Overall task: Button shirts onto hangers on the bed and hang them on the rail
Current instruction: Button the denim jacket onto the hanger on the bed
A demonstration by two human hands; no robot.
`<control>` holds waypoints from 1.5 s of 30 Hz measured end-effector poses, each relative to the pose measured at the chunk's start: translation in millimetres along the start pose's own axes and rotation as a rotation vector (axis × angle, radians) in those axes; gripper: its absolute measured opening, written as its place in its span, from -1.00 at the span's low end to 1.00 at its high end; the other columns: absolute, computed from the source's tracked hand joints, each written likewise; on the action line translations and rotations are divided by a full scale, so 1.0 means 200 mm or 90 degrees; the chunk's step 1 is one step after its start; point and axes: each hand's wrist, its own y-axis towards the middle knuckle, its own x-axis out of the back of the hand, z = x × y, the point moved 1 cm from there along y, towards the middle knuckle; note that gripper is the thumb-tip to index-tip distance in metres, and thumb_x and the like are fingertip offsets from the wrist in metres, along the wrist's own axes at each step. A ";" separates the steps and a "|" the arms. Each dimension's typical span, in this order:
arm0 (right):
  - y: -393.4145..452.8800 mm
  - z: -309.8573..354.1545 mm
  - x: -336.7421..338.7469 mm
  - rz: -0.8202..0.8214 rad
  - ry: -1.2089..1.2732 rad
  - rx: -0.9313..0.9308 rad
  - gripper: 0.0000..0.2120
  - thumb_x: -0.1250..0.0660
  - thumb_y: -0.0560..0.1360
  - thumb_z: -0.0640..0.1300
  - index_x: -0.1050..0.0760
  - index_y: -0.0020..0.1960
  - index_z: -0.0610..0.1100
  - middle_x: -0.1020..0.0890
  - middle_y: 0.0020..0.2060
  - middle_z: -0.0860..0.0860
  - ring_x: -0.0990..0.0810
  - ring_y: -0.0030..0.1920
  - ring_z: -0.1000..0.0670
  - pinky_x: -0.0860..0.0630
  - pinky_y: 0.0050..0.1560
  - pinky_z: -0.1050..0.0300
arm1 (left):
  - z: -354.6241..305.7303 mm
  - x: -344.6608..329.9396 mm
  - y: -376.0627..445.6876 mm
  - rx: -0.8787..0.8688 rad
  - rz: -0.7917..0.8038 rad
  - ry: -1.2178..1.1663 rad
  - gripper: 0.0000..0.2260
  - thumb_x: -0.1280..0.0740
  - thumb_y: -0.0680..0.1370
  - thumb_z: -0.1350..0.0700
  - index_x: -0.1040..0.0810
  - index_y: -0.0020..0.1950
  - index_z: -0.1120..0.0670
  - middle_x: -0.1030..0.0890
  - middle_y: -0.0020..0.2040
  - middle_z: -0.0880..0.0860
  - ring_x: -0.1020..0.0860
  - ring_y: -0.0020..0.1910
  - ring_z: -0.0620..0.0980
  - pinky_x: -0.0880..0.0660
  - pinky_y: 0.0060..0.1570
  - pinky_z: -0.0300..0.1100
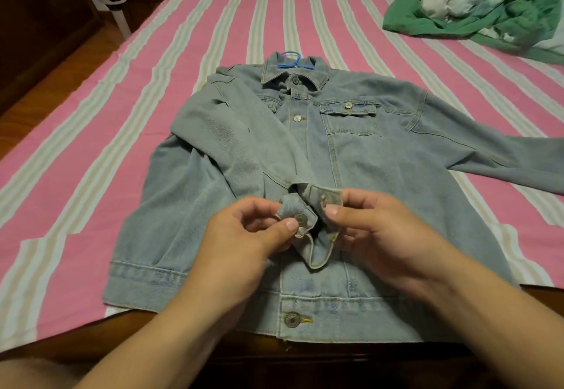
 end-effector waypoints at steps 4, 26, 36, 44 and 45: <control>-0.01 0.02 0.01 0.014 -0.009 -0.007 -0.76 -0.37 0.51 -0.21 -0.63 0.12 -0.31 -0.67 0.06 -0.29 -0.61 0.03 -0.18 -0.52 0.20 -0.13 | 0.00 0.01 -0.01 -0.137 -0.030 0.211 -0.87 -0.56 0.45 0.19 -0.65 -0.14 0.01 -0.67 -0.12 0.08 -0.65 -0.15 0.01 -0.59 -0.02 -0.04; -0.06 0.03 -0.05 -0.030 -0.243 0.101 -0.91 -0.45 0.49 -0.24 -0.72 -0.11 -0.09 -0.74 -0.13 -0.13 -0.68 -0.12 0.02 -0.60 -0.02 0.17 | 0.02 -0.06 -0.08 -0.208 -0.047 0.215 -0.87 -0.53 0.47 0.13 -0.59 -0.16 0.00 -0.65 -0.26 0.02 -0.64 -0.23 0.10 -0.62 -0.17 0.01; -0.06 0.04 -0.08 -0.035 -0.375 0.132 -0.77 -0.51 0.43 -0.36 -0.60 -0.06 -0.08 -0.61 -0.30 0.04 -0.53 -0.27 0.06 -0.55 -0.16 0.21 | 0.01 -0.07 -0.06 -0.191 -0.082 0.164 -0.82 -0.55 0.46 0.21 -0.59 -0.22 0.00 -0.66 -0.30 0.01 -0.66 -0.30 0.07 -0.61 -0.22 -0.05; -0.08 0.05 -0.07 -0.081 -0.600 0.274 -0.80 -0.45 0.51 -0.20 -0.62 -0.10 0.11 -0.70 -0.19 0.19 -0.65 -0.13 0.18 -0.52 -0.05 0.34 | 0.03 -0.04 -0.02 -0.095 -0.027 0.069 -0.88 -0.51 0.46 0.31 -0.65 -0.08 0.15 -0.69 -0.17 0.24 -0.67 -0.22 0.09 -0.64 -0.12 -0.07; -0.08 0.05 -0.07 -0.104 -0.631 0.320 -0.78 -0.47 0.50 -0.17 -0.62 -0.12 0.16 -0.69 -0.20 0.23 -0.64 -0.13 0.22 -0.49 -0.08 0.38 | 0.03 -0.05 -0.02 -0.074 -0.016 0.034 -0.89 -0.50 0.46 0.33 -0.64 -0.07 0.17 -0.68 -0.17 0.27 -0.67 -0.25 0.08 -0.65 -0.16 -0.13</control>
